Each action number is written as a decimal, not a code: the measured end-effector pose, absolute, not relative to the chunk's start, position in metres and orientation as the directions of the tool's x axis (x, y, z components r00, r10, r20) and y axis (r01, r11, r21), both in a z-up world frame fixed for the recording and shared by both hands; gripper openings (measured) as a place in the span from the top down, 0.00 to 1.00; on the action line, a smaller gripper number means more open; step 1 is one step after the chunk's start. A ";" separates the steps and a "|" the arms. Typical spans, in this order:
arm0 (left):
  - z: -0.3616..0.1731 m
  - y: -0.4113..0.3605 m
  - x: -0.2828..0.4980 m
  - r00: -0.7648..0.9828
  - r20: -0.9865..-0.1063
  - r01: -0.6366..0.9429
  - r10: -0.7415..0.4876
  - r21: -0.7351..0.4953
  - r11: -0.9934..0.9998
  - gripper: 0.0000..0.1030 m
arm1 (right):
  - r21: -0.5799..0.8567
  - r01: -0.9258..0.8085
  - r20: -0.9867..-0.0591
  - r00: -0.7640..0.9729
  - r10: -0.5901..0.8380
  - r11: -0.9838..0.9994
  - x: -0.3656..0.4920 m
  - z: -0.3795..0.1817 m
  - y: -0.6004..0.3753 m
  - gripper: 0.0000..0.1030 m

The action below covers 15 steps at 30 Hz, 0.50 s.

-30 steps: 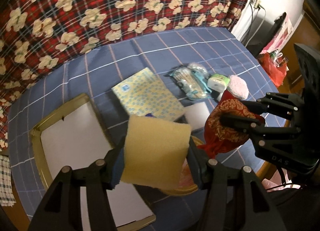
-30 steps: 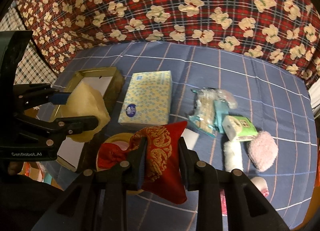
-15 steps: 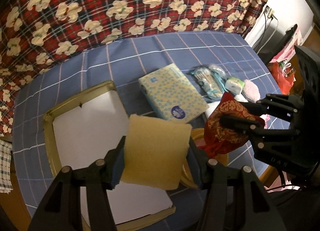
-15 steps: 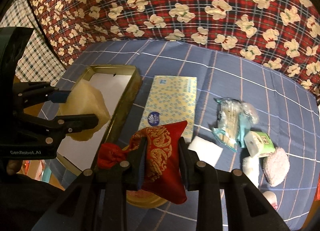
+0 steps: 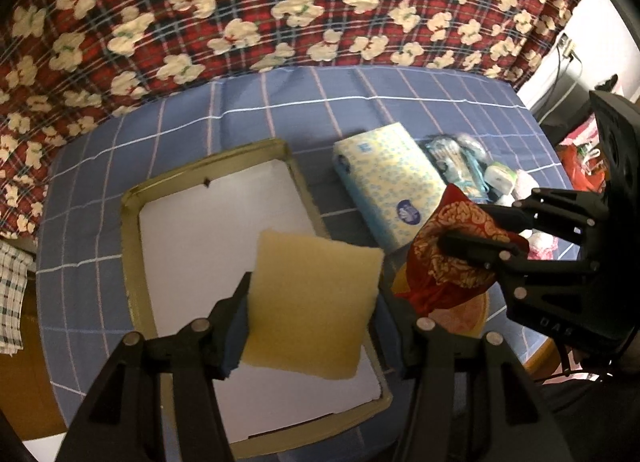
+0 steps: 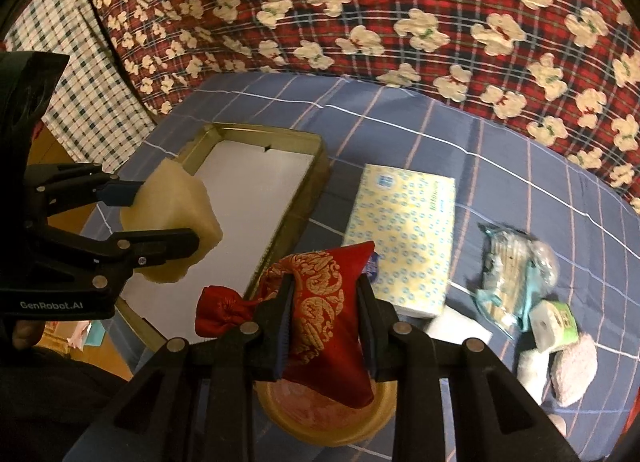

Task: Organize soft objects
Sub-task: 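Carry the sponge with the left tool while the right tool carries the pouch over the gold tray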

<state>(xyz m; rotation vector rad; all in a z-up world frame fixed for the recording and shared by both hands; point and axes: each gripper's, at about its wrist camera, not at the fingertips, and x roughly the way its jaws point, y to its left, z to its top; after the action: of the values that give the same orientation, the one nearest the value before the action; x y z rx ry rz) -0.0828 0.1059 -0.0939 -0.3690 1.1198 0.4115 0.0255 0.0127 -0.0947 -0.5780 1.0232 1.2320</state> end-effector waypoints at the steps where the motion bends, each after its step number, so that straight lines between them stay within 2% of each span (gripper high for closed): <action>1: -0.094 0.107 -0.085 0.374 -0.918 -0.499 0.134 -0.078 0.863 0.47 | 0.156 -0.950 -0.874 -0.005 0.487 0.270 0.024 -0.095 0.016 0.70; 15: -0.104 0.130 -0.125 0.341 -0.927 -0.602 0.158 -0.086 0.793 0.47 | 0.170 -0.969 -0.877 -0.066 0.476 0.178 -0.001 -0.102 0.043 0.70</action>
<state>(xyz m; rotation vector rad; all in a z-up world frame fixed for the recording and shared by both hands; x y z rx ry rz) -0.1247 0.1304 -0.1036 -0.4586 1.1214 0.5177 -0.0008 0.0432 -0.1018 -0.6349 1.0227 1.3267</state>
